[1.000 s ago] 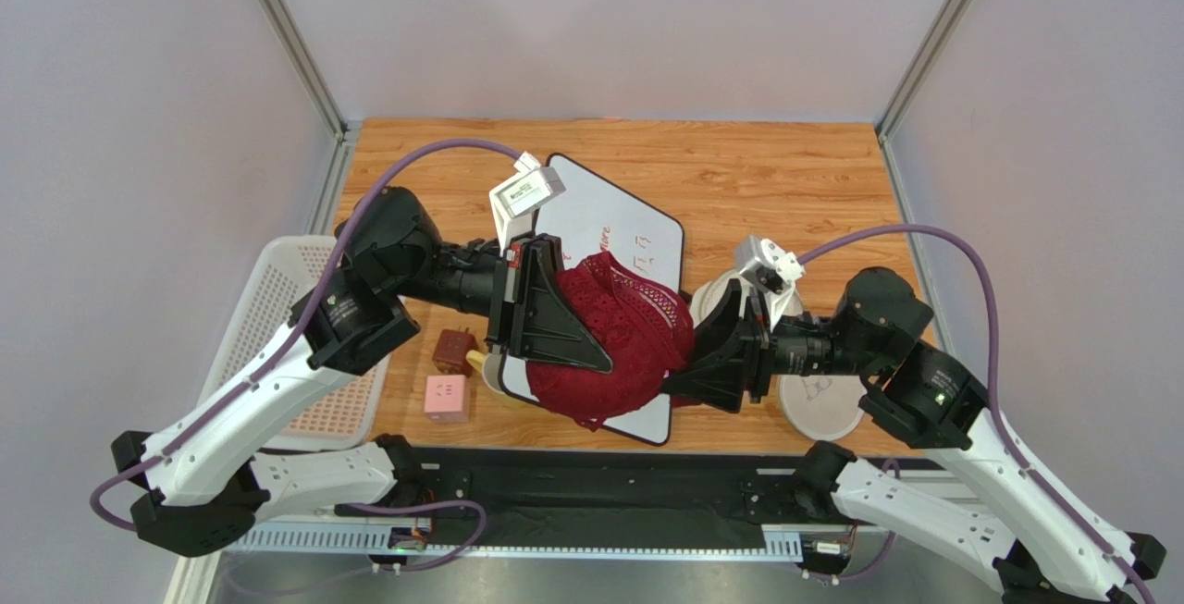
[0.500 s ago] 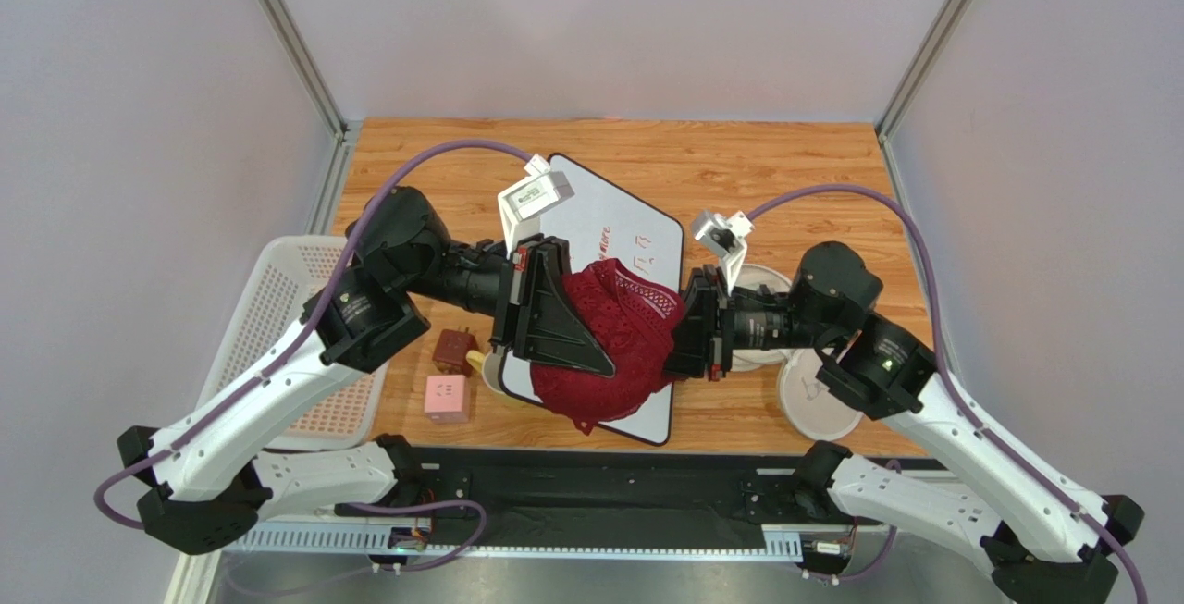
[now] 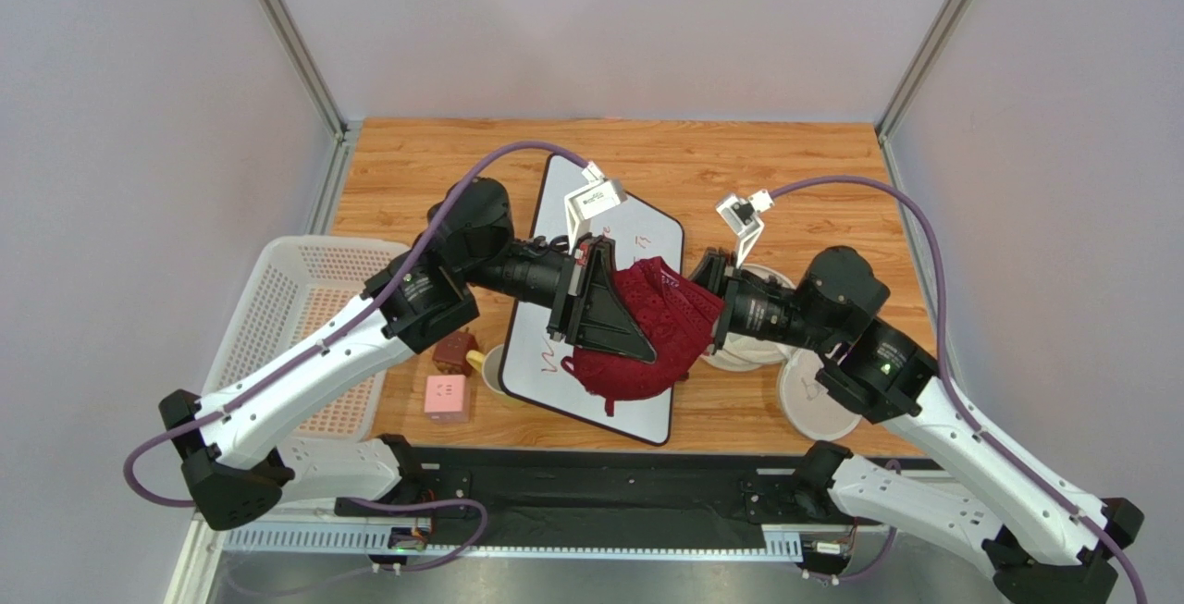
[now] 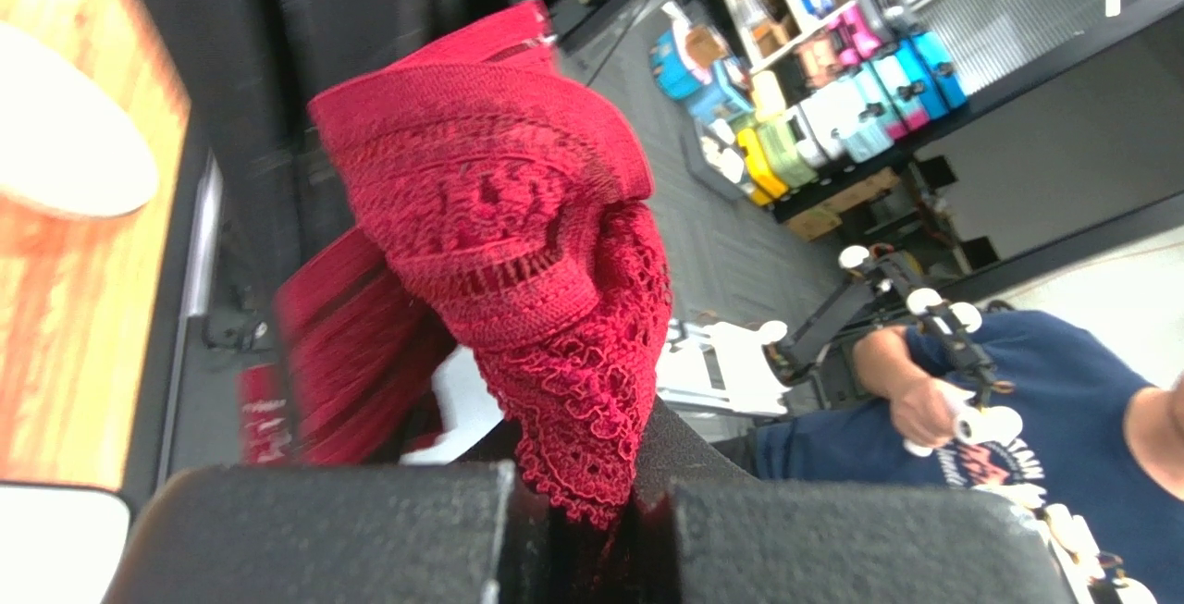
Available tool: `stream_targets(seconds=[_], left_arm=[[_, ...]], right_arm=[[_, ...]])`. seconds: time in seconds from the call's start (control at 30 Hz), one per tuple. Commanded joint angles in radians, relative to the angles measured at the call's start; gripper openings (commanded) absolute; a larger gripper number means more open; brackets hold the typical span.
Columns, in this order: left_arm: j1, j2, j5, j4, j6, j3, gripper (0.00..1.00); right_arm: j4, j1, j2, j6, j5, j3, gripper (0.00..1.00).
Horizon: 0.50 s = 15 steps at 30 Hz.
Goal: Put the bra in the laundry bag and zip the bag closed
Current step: Adjust the bra.
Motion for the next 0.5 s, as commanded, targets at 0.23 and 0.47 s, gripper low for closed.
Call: stream_targets(seconds=[0.23, 0.47], left_arm=[[0.002, 0.034, -0.137, -0.127, 0.085, 0.08, 0.13], [0.002, 0.026, -0.222, -0.158, 0.093, 0.098, 0.48]], right_arm=[[0.258, 0.005, -0.075, 0.101, -0.007, -0.064, 0.0], [0.261, 0.005, -0.078, 0.13, -0.004, -0.046, 0.0]])
